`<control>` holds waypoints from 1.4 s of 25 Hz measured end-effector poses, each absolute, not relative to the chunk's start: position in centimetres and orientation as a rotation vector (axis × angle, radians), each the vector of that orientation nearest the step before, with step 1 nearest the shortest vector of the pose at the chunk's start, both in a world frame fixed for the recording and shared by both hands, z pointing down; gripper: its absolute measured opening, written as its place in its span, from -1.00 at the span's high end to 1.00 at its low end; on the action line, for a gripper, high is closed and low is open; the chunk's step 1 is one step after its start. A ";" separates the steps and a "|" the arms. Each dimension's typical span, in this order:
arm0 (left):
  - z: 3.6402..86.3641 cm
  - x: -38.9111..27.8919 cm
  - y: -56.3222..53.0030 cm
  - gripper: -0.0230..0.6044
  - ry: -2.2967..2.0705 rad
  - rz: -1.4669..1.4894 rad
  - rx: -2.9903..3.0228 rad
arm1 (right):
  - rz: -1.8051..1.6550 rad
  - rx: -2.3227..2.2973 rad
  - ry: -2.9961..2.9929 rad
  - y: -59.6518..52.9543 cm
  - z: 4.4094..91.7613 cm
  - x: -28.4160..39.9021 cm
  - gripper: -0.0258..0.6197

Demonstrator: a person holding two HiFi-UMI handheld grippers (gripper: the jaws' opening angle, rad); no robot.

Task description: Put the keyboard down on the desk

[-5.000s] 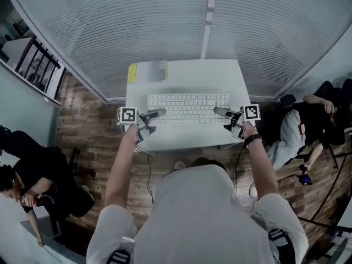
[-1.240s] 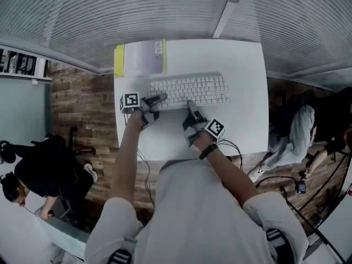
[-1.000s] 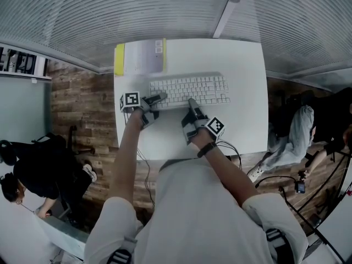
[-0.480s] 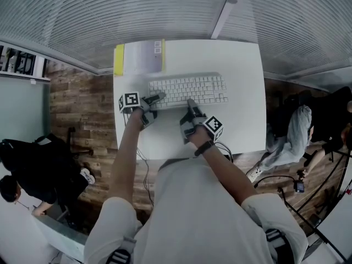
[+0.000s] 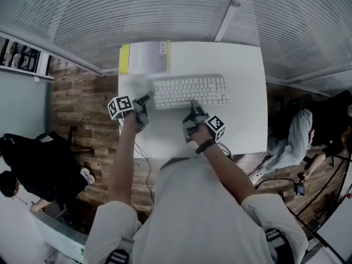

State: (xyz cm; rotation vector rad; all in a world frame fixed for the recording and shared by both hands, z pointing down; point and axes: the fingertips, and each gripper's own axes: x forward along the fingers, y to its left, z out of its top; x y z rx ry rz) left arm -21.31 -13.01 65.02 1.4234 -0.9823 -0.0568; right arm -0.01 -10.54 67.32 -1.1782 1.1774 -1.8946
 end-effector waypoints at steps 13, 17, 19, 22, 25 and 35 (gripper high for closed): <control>61.6 -18.7 -9.7 0.21 -0.989 -0.014 1.570 | -1.941 -1.348 1.179 -9.7 69.3 0.1 0.45; 60.9 -18.1 -9.4 0.21 -0.985 -0.013 1.589 | -1.971 -1.386 1.224 -9.7 69.1 0.0 0.35; 60.6 -17.8 -9.3 0.22 -0.989 -0.014 1.600 | -1.969 -1.401 1.275 -9.5 68.5 0.0 0.35; 60.1 -17.3 -9.1 0.21 -0.990 -0.024 1.618 | -1.918 -1.379 1.380 -9.6 66.7 0.1 0.35; 59.6 -16.9 -9.0 0.21 -1.002 -0.023 1.653 | -1.809 -1.373 1.546 -9.8 64.3 0.8 0.35; 52.9 -14.2 -10.4 0.21 -1.202 0.030 2.030 | -1.152 -1.565 2.205 -10.9 54.2 4.5 0.42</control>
